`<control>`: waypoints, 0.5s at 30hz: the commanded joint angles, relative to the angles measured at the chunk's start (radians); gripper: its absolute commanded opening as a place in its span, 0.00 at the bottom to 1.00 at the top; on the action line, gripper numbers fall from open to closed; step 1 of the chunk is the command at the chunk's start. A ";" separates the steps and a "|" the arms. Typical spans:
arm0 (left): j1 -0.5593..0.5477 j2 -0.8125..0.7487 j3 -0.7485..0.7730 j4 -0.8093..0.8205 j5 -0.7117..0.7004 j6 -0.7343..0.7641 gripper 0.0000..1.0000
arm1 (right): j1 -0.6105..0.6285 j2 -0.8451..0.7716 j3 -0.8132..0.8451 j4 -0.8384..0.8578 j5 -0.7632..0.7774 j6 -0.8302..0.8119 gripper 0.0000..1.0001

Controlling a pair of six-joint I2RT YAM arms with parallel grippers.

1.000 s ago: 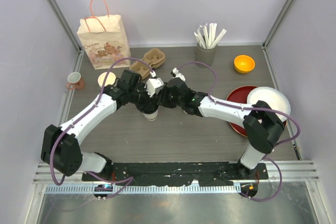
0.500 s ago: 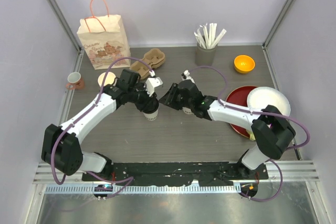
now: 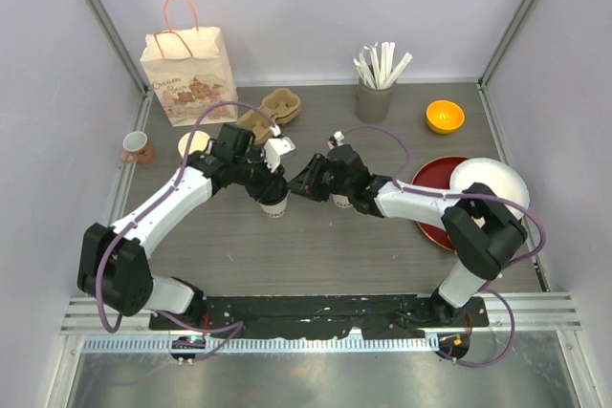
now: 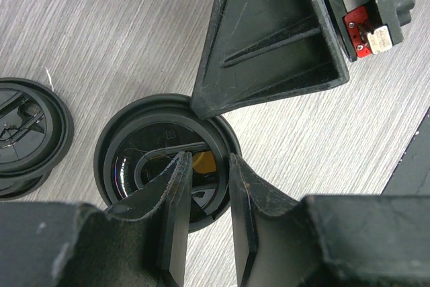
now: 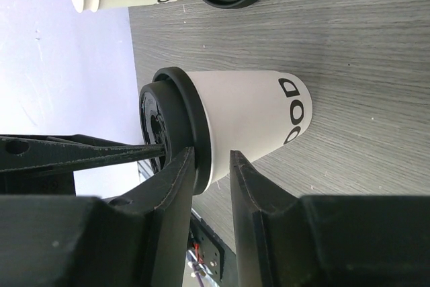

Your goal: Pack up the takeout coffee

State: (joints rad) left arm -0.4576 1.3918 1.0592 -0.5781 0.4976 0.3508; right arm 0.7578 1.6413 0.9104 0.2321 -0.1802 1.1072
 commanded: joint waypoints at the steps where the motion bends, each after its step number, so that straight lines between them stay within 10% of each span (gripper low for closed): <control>1: -0.003 0.046 -0.010 -0.057 -0.010 -0.007 0.31 | 0.000 0.029 0.007 0.096 -0.065 0.039 0.34; 15: 0.062 0.044 0.056 -0.086 0.065 -0.068 0.41 | -0.008 0.083 0.047 0.038 -0.096 -0.001 0.01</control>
State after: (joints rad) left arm -0.4088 1.4097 1.0824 -0.5846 0.5056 0.3370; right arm 0.7353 1.7088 0.9184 0.3576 -0.2836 1.1534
